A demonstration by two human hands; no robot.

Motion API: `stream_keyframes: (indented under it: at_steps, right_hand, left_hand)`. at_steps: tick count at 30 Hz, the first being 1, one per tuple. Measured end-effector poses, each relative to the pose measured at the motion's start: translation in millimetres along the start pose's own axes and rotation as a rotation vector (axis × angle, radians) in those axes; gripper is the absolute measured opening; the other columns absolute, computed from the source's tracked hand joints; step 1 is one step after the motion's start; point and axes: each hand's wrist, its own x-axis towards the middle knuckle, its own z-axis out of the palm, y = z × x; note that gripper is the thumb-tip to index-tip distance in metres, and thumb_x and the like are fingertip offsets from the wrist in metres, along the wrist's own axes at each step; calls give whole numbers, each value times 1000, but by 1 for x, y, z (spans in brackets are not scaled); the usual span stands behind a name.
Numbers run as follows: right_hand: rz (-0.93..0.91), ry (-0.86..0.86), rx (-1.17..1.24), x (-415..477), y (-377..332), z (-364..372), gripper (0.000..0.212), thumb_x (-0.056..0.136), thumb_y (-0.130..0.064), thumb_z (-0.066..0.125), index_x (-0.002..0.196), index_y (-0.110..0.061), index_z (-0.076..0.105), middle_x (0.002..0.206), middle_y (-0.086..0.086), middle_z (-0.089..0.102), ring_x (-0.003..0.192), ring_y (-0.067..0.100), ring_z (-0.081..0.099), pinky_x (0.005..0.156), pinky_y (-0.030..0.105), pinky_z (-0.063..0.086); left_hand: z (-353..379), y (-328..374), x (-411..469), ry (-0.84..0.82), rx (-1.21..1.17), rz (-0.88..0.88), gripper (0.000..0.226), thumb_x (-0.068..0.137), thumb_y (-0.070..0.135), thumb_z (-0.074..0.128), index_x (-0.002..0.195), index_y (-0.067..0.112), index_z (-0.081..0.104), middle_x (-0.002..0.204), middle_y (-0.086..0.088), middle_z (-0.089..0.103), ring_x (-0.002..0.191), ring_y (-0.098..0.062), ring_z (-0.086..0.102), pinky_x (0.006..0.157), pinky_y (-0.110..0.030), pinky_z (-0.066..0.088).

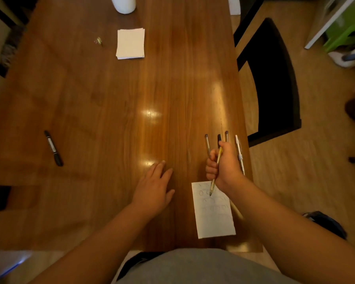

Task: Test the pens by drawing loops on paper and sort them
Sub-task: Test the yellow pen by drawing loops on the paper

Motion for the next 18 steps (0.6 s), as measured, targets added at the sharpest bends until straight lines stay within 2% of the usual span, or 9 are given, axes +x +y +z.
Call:
stream_keyframes:
  at_steps: [2, 5, 8, 10, 13, 15, 18]
  right_hand:
    - [-19, 34, -44, 15, -6, 11, 58, 95, -62, 36, 59, -18, 48, 50, 0, 38, 42, 13, 33, 41, 25, 26]
    - [-87, 108, -191, 32, -13, 26, 57, 94, -67, 33, 72, -17, 52, 54, -2, 42, 46, 12, 39, 44, 26, 33]
    - [-229, 125, -349, 45, -15, 38, 34, 101, -43, 43, 89, -17, 62, 66, -3, 56, 58, 11, 52, 50, 23, 44]
    - [-357, 110, -497, 50, -13, 43, 18, 98, -31, 54, 88, -21, 66, 74, -4, 66, 62, 7, 61, 50, 15, 49]
    - [-494, 169, -780, 55, -8, 45, 12, 93, -32, 63, 83, -27, 66, 75, -9, 66, 63, -6, 61, 41, 7, 41]
    - [-510, 219, -948, 60, -5, 45, 9, 93, -35, 63, 85, -30, 66, 72, -13, 63, 60, -1, 61, 39, 10, 38]
    - [-524, 291, -1129, 63, -1, 43, 12, 93, -37, 62, 95, -27, 70, 77, -12, 63, 63, 4, 58, 50, 21, 46]
  left_hand:
    - [-1, -10, 13, -8, 10, -15, 72, 92, 55, 47, 151, 30, 15, 162, -2, 4, 148, -24, 1, 120, -44, 13]
    - [-1, -20, 22, 7, 3, -29, 73, 91, 58, 46, 151, 32, 14, 161, -2, 7, 148, -24, 6, 119, -45, 14]
    - [3, -26, 22, 40, 33, -8, 71, 90, 60, 43, 151, 33, 18, 161, -2, 14, 146, -24, 13, 116, -45, 16]
    - [5, -28, 21, 53, 45, -3, 71, 89, 61, 42, 150, 33, 19, 160, -2, 16, 146, -24, 15, 114, -44, 18]
    - [6, -29, 21, 70, 50, 1, 71, 88, 61, 46, 149, 32, 25, 159, -2, 22, 145, -25, 21, 112, -45, 22]
    - [6, -30, 21, 85, 63, 7, 70, 87, 60, 47, 148, 31, 30, 157, -4, 27, 143, -25, 25, 109, -44, 24]
    - [6, -30, 19, 102, 66, 16, 69, 87, 60, 48, 147, 30, 32, 156, -4, 29, 142, -25, 28, 108, -44, 25]
